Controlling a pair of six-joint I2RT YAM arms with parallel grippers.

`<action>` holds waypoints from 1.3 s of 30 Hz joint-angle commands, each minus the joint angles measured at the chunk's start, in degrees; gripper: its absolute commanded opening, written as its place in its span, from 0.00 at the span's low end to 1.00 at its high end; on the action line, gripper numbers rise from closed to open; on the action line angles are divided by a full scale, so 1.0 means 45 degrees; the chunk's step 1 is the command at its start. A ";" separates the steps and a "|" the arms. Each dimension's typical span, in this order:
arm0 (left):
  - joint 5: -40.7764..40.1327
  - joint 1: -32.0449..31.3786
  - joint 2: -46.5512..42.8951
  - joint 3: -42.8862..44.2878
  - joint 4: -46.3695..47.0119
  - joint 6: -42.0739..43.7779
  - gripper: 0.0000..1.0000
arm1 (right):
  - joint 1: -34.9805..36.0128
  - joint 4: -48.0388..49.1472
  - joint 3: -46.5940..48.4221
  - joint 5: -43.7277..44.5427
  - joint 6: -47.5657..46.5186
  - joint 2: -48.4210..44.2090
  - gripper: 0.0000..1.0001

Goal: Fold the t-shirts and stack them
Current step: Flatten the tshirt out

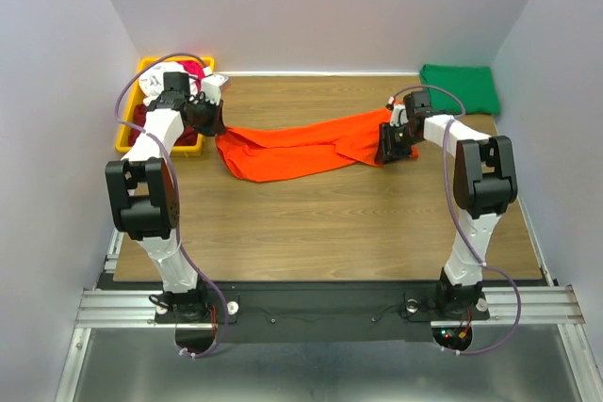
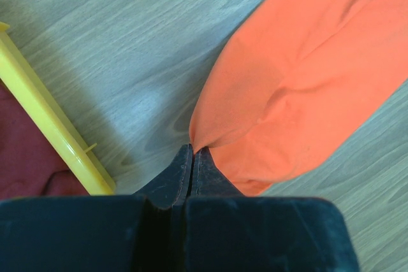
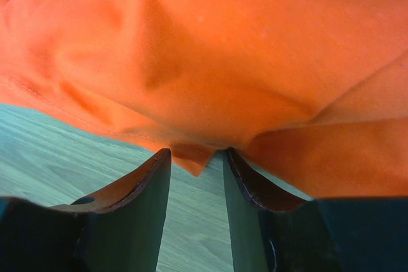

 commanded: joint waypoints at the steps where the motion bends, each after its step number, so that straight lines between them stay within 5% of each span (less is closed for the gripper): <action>1: 0.0176 0.0074 -0.0197 0.0067 -0.0016 0.0154 0.00 | 0.0220 0.0357 -0.0068 -0.1110 0.0292 0.0695 0.42; 4: 0.0078 0.0074 -0.0217 0.0047 -0.0055 0.0174 0.00 | 0.0220 0.0356 -0.0028 -0.1659 0.0547 0.0812 0.36; 10: 0.0097 0.0074 -0.0294 0.0067 -0.0133 0.0213 0.00 | 0.0220 0.0298 -0.0262 -0.1562 0.0488 -0.0065 0.01; 23: 0.0274 0.0074 -0.1720 0.0438 -0.1207 0.0681 0.00 | -0.0288 0.0200 0.0050 0.0429 0.0039 -0.5124 0.01; 31: 0.0293 0.0054 -0.2656 -0.0771 -0.1696 0.1442 0.00 | -0.0268 -0.0970 -0.2872 0.0177 -0.0993 -0.6762 0.01; 39: 0.0058 -0.0004 -0.2894 -0.1847 -0.1598 0.1737 0.00 | -0.0288 -0.0702 -0.4541 0.1250 -0.1778 -0.5616 0.01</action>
